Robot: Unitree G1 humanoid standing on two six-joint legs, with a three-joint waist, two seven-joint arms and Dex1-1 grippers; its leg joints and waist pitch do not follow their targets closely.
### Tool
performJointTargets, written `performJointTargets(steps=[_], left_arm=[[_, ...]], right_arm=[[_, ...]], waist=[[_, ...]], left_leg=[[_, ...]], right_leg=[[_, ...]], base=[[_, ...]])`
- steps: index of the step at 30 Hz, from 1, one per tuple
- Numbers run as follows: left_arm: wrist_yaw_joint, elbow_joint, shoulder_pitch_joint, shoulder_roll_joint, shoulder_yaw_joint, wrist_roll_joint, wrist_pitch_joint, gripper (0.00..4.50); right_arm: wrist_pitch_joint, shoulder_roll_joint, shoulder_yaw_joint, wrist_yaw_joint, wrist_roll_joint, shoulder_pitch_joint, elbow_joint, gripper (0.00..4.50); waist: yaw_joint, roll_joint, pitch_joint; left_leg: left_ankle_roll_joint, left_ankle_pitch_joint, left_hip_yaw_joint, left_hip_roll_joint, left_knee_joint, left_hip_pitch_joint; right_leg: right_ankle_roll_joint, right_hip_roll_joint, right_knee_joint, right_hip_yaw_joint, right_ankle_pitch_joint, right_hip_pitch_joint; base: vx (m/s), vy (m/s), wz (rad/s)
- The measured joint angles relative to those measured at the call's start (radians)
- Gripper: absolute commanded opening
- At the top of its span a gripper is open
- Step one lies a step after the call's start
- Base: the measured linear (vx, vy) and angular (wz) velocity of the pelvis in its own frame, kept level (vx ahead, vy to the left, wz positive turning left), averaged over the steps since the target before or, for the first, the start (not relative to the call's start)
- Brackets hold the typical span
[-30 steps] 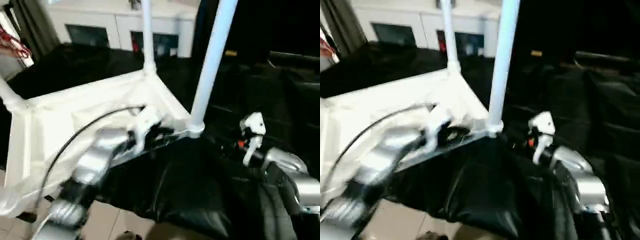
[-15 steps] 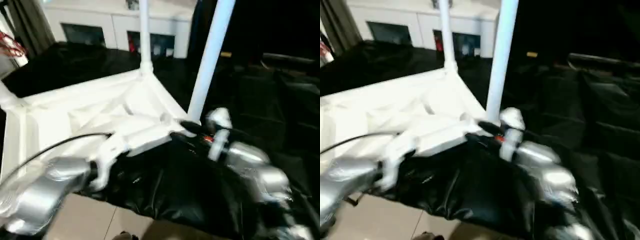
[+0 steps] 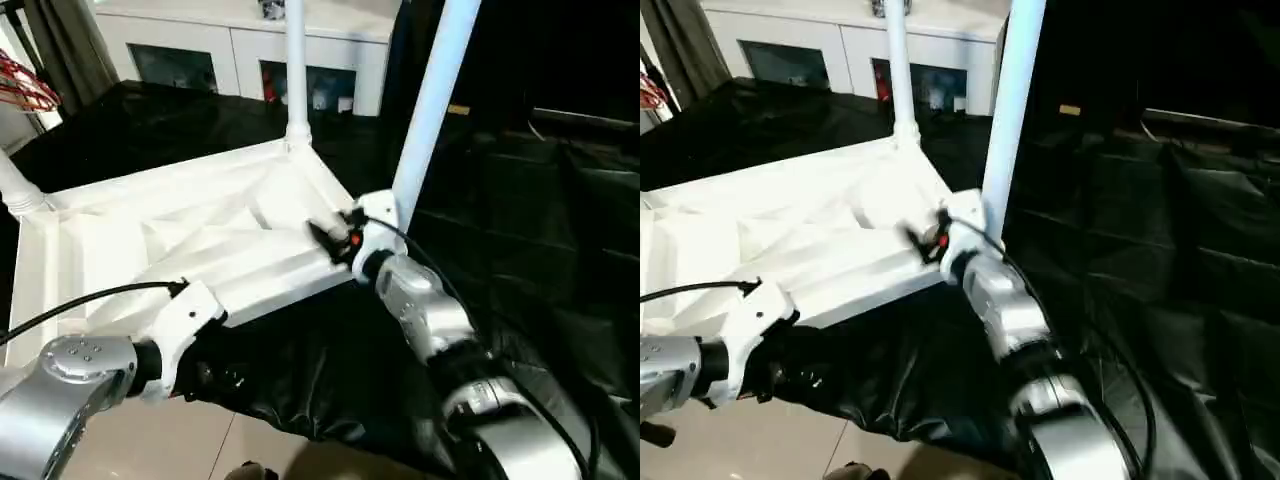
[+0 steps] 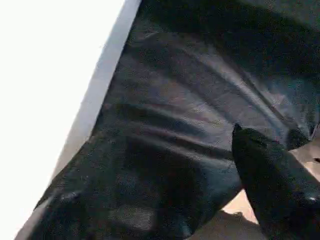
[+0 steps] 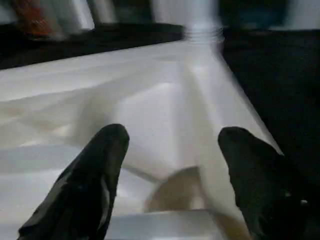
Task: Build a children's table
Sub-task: Rotate leg to tighten
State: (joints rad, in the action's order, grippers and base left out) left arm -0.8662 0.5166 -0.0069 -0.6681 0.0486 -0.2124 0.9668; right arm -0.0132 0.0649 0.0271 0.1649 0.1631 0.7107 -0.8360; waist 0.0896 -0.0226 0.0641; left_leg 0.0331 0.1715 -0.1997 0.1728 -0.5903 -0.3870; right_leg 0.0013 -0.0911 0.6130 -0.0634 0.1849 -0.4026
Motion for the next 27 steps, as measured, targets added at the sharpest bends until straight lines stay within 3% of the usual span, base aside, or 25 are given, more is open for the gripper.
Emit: performJointTargets(steps=[7, 15, 21, 27], left_arm=[[0.02, 0.025, 0.005, -0.016, 0.002, -0.003, 0.016, 4.43], [0.046, 0.027, 0.003, -0.031, 0.023, 0.012, 0.004, 4.43], [0.078, -0.017, -0.034, -0.045, 0.11, 0.072, -0.077, 4.43], [0.149, -0.154, -0.134, 0.027, 0.171, 0.14, -0.155, 4.43]], right_arm=[[0.076, -0.008, -0.116, -0.251, 0.033, 0.113, -0.181, 3.27], [0.159, -0.083, -0.217, -0.406, 0.05, 0.178, -0.327, 3.27], [0.194, -0.131, -0.25, -0.444, 0.05, 0.216, -0.367, 3.27], [0.224, -0.159, -0.263, -0.454, 0.048, 0.234, -0.385, 3.27]], waist=[[0.008, 0.0, 0.0], [0.022, 0.0, 0.0], [0.015, 0.0, 0.0], [0.016, -0.001, 0.0]], left_leg=[[0.0, 0.0, 0.0, -0.001, -0.001, -0.002], [0.0, 0.0, 0.0, 0.0, -0.001, -0.002], [0.0, 0.0, 0.0, 0.0, -0.002, -0.002], [0.0, 0.0, 0.0, 0.0, -0.002, -0.003]], right_leg=[[0.001, 0.0, 0.0, 0.001, 0.0, 0.002], [0.001, 0.0, 0.002, 0.002, 0.001, 0.005], [0.006, 0.0, 0.004, 0.002, 0.003, 0.004], [0.004, 0.0, 0.008, 0.001, 0.002, 0.003]], base=[[0.0, 0.0, 0.0], [0.0, 0.0, 0.0], [0.0, 0.0, 0.0], [0.0, 0.0, 0.0]])
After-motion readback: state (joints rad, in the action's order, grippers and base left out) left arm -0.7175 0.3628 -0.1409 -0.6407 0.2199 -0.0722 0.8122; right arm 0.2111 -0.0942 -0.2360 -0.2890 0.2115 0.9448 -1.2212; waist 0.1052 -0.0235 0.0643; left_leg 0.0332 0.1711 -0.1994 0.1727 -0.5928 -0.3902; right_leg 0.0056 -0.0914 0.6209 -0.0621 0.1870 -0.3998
